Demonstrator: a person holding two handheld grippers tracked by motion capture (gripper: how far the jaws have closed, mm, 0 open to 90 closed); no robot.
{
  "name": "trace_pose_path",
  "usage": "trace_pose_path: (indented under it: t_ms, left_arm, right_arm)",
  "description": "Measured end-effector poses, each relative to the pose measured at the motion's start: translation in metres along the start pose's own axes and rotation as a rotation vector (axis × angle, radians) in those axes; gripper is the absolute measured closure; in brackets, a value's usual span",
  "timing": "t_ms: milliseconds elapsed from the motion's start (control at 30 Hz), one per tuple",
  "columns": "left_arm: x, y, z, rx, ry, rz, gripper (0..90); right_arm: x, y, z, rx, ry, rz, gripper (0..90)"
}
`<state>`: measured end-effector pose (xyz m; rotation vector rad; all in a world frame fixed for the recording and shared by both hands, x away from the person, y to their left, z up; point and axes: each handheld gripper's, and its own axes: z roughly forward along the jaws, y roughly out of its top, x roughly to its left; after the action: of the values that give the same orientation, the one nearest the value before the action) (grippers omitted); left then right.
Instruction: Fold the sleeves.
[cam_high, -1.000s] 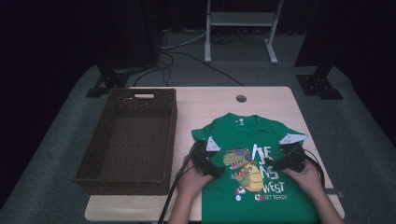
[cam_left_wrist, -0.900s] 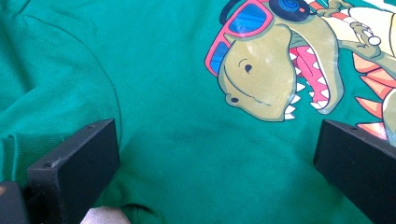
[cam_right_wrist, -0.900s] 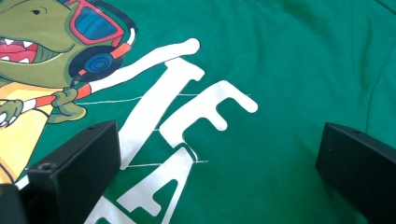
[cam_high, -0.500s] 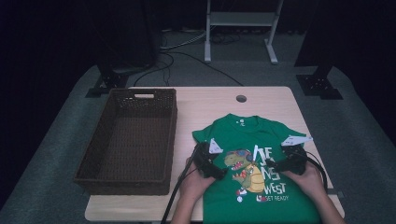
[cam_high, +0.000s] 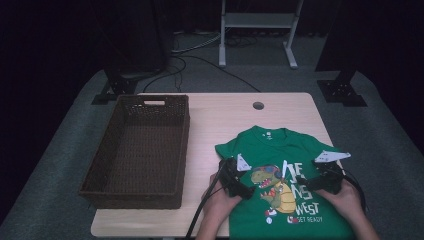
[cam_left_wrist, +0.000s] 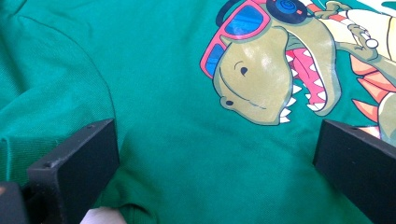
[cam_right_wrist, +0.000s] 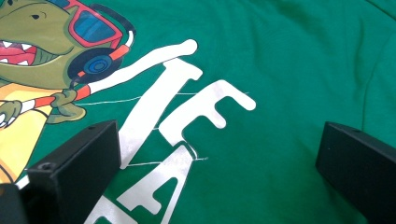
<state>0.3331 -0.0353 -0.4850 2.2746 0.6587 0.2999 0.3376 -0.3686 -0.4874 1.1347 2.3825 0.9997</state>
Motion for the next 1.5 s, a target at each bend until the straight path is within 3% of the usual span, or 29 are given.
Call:
trace_pose_path:
  t_ms: [167, 433, 500, 600, 800, 933, 1000, 1133, 1500]
  left_arm:
    - [-0.007, 0.002, 0.002, 0.000, 0.002, -0.001, 0.0]
    - [-0.008, 0.001, 0.000, -0.026, -0.003, 0.005, 0.0]
    - [-0.006, 0.001, -0.002, -0.051, -0.015, -0.009, 0.0]
    - [-0.002, 0.004, -0.006, -0.044, -0.025, -0.017, 0.0]
    - [0.005, 0.007, -0.015, -0.087, -0.001, -0.013, 0.0]
    - [0.010, 0.012, -0.018, -0.053, -0.015, -0.004, 0.0]
    - [0.011, 0.014, -0.020, -0.080, -0.008, 0.012, 0.0]
    - [0.016, 0.019, -0.023, -0.067, -0.035, -0.009, 0.0]
    - [0.029, 0.033, -0.035, -0.069, 0.002, 0.006, 0.0]
  right_arm:
    - [-0.002, -0.006, -0.006, 0.000, -0.001, -0.003, 0.0]
    - [-0.002, -0.006, -0.006, 0.000, -0.002, -0.002, 0.0]
    - [-0.002, -0.006, -0.006, 0.000, -0.002, -0.002, 0.0]
    - [-0.002, -0.006, -0.007, 0.000, -0.002, -0.002, 0.0]
    - [-0.002, -0.006, -0.006, 0.000, -0.002, -0.002, 0.0]
    - [-0.002, -0.006, -0.006, 0.000, -0.002, -0.002, 0.0]
    - [-0.002, -0.006, -0.006, 0.000, -0.002, -0.002, 0.0]
    - [-0.002, -0.006, -0.006, 0.000, -0.002, -0.002, 0.0]
    - [-0.002, -0.006, -0.007, 0.000, -0.002, -0.002, 0.0]
